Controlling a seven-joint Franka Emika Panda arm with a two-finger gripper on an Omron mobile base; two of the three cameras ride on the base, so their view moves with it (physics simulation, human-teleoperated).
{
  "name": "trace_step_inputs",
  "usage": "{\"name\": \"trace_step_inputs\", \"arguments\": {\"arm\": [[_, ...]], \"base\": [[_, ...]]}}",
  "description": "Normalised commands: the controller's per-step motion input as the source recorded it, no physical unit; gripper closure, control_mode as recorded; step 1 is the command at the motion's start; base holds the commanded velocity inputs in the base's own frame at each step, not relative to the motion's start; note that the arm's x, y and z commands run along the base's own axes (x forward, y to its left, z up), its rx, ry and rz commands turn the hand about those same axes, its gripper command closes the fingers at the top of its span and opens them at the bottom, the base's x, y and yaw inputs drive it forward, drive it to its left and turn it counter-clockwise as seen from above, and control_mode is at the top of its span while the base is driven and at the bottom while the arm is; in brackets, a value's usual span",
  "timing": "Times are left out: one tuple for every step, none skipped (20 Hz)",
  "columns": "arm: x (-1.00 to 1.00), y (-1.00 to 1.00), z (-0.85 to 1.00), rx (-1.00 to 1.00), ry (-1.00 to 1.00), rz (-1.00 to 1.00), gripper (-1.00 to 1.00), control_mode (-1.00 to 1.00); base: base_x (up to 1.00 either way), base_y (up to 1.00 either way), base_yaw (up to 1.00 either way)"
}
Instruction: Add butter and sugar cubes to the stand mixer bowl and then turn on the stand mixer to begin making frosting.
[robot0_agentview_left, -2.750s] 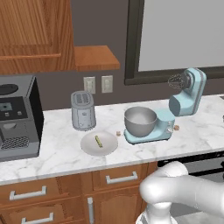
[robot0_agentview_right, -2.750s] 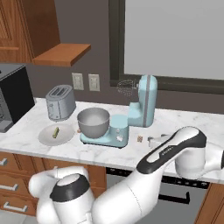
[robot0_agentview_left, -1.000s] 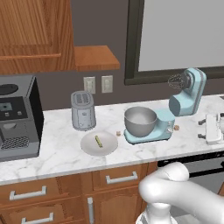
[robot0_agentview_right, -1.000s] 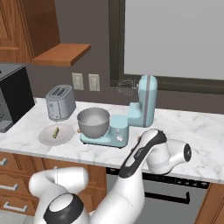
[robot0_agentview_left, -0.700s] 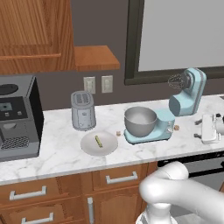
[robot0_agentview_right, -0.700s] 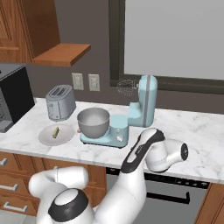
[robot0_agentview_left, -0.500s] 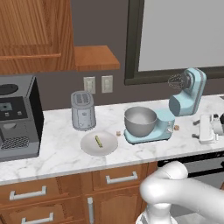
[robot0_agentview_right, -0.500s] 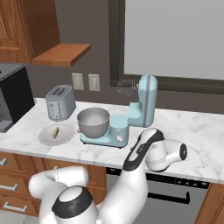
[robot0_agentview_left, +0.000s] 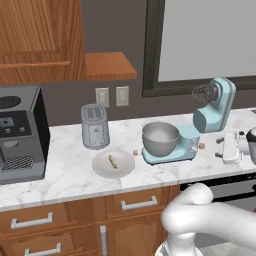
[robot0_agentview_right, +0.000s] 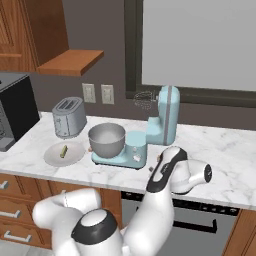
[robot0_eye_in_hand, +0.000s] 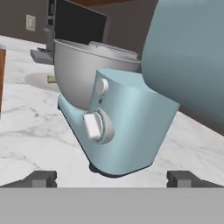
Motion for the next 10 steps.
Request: {"name": "trace_step_inputs", "arguments": {"arm": [[0.23,0.00,-0.06,0.05,0.00,0.00,-1.00,-1.00],[0.22,0.00,-0.06,0.05,0.01,0.00,-1.00,-1.00],[0.20,0.00,-0.06,0.04,0.01,0.00,-1.00,-1.00],[0.21,0.00,-0.09,0.04,0.03,0.00,-1.00,-1.00],[0.18,0.00,-0.09,0.04,0.03,0.00,-1.00,-1.00],[0.16,0.00,-0.12,0.04,0.03,0.00,-1.00,-1.00],[0.16,0.00,-0.13,0.04,0.04,0.00,-1.00,-1.00],[0.15,0.00,-0.15,0.04,0.05,0.00,-1.00,-1.00],[0.15,0.00,-0.16,0.04,0.05,0.00,-1.00,-1.00],[0.14,0.00,-0.16,0.04,0.04,0.00,-1.00,-1.00]], "base": [[0.00,0.00,0.00],[0.00,0.00,0.00],[0.00,0.00,0.00],[0.00,0.00,0.00],[0.00,0.00,0.00],[0.00,0.00,0.00],[0.00,0.00,0.00],[0.00,0.00,0.00],[0.00,0.00,0.00],[0.00,0.00,0.00]]}}
